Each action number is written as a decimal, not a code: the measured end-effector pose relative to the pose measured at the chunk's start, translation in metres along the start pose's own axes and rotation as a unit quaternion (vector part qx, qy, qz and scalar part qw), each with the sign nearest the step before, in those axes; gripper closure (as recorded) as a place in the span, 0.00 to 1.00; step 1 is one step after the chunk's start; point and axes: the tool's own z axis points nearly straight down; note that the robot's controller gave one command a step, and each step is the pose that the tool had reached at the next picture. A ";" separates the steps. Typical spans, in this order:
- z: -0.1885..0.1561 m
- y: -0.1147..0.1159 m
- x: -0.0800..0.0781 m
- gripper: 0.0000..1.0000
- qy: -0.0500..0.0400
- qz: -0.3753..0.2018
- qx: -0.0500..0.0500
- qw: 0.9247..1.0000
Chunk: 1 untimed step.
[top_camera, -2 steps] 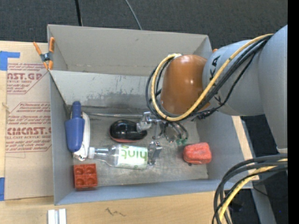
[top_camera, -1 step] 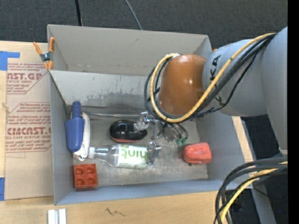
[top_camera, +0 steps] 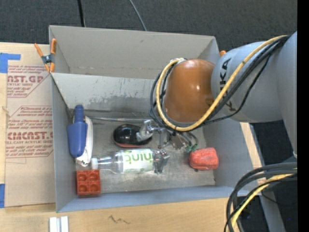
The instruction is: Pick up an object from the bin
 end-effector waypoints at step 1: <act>0.054 -0.007 -0.011 1.00 0.009 0.076 0.001 0.997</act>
Offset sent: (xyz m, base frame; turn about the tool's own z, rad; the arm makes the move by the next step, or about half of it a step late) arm 0.0000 0.0000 0.0000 0.0000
